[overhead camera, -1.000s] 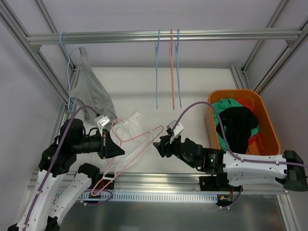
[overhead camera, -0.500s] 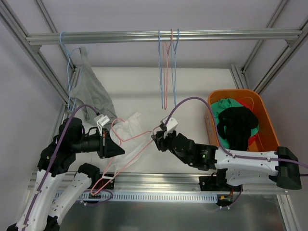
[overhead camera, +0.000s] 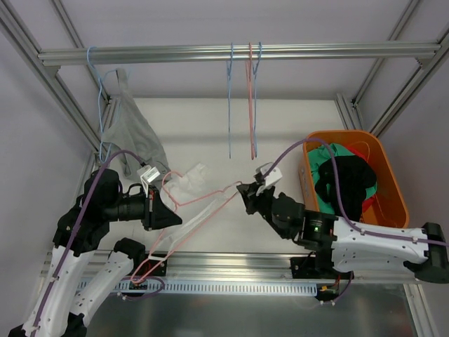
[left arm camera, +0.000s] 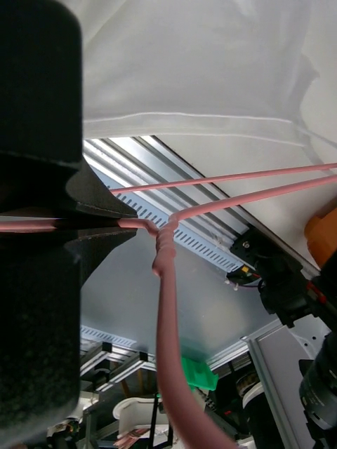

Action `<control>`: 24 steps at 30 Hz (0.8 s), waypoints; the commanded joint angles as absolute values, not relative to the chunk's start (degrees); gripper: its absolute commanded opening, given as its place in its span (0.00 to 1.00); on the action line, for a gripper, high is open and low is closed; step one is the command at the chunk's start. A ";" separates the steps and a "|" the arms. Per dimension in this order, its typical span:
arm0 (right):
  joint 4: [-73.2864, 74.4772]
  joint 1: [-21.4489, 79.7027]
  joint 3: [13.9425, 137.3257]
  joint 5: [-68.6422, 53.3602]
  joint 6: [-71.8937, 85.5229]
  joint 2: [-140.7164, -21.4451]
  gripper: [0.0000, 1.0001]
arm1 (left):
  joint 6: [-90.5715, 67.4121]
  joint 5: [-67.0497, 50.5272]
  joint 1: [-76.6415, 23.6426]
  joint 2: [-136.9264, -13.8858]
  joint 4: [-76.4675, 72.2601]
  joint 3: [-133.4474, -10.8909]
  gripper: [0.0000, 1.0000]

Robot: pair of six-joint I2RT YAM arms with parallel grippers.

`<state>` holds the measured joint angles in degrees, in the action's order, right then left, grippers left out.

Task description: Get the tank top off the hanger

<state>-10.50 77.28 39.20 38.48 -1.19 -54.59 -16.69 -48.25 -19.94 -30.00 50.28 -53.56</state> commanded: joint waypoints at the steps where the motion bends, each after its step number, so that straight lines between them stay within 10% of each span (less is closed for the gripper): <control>1: -8.11 76.99 39.64 48.84 -2.89 -46.60 0.00 | -14.68 -53.78 -20.48 -33.56 49.57 -59.31 0.00; 14: 13.17 71.72 52.89 50.30 -11.95 -26.11 0.00 | -18.71 -66.98 -24.07 -49.81 38.86 -90.04 0.00; 24: 32.32 71.63 77.77 29.28 -11.08 -27.94 0.00 | -8.90 -25.69 -58.78 -61.43 -12.78 -86.59 0.00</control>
